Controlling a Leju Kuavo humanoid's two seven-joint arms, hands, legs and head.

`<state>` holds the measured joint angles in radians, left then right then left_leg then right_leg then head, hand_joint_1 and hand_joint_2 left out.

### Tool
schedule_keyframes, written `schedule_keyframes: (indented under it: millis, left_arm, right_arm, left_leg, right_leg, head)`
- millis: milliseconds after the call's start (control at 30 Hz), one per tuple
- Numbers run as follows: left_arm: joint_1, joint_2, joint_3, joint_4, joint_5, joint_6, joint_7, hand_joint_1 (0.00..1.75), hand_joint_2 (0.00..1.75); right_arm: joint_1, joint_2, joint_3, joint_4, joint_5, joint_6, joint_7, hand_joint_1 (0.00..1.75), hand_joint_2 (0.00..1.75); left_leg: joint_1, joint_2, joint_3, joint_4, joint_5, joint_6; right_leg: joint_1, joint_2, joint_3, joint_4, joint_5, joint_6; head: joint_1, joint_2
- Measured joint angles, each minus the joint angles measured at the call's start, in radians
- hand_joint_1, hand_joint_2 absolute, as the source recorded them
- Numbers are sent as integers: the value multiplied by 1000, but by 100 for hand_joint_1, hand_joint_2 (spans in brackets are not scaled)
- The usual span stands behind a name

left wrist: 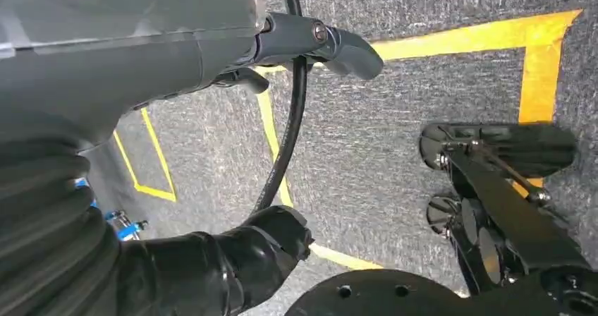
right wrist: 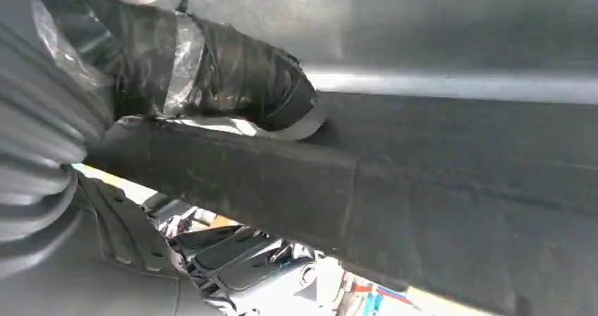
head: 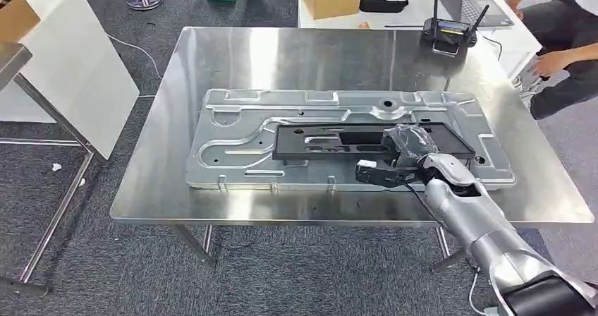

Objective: Take the parts from the cabinet and place them on the table.

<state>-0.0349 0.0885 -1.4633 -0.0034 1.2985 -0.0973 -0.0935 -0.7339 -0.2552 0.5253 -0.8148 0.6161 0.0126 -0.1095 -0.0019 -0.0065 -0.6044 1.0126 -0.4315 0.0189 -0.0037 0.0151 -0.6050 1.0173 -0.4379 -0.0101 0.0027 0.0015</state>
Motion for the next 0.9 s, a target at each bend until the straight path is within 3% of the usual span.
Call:
schedule_keyframes:
  millis: [133,167,400,867,900]
  left_arm:
    - [1,0,2,0,0,1,18,0,175]
    - [1,0,3,0,1,1,24,0,0]
    - [5,-3,13,0,3,-1,59,0,0]
    - [16,-10,29,0,3,5,46,0,0]
    - [16,-11,30,0,3,5,45,0,0]
  right_arm:
    - [-1,34,0,40,15,-4,-2,0,0]
    - [0,46,0,50,21,-7,-2,0,0]
    - [-9,117,2,106,50,-20,26,0,0]
    - [56,95,-20,9,69,-26,26,0,0]
    - [58,95,-20,6,72,-26,26,0,0]
  left_leg:
    - [1,1,2,0,0,0]
    - [1,1,2,0,0,0]
    - [2,2,3,0,4,1]
    - [2,2,1,0,5,-1]
    - [-3,1,-1,5,3,2]
  right_leg:
    - [0,2,1,0,1,2]
    - [0,2,1,0,1,2]
    - [0,3,-1,4,2,3]
    - [1,2,-3,5,2,3]
    - [-4,3,-3,3,5,7]
  head:
    - [0,0]
    - [0,0]
    - [0,0]
    - [0,0]
    - [0,0]
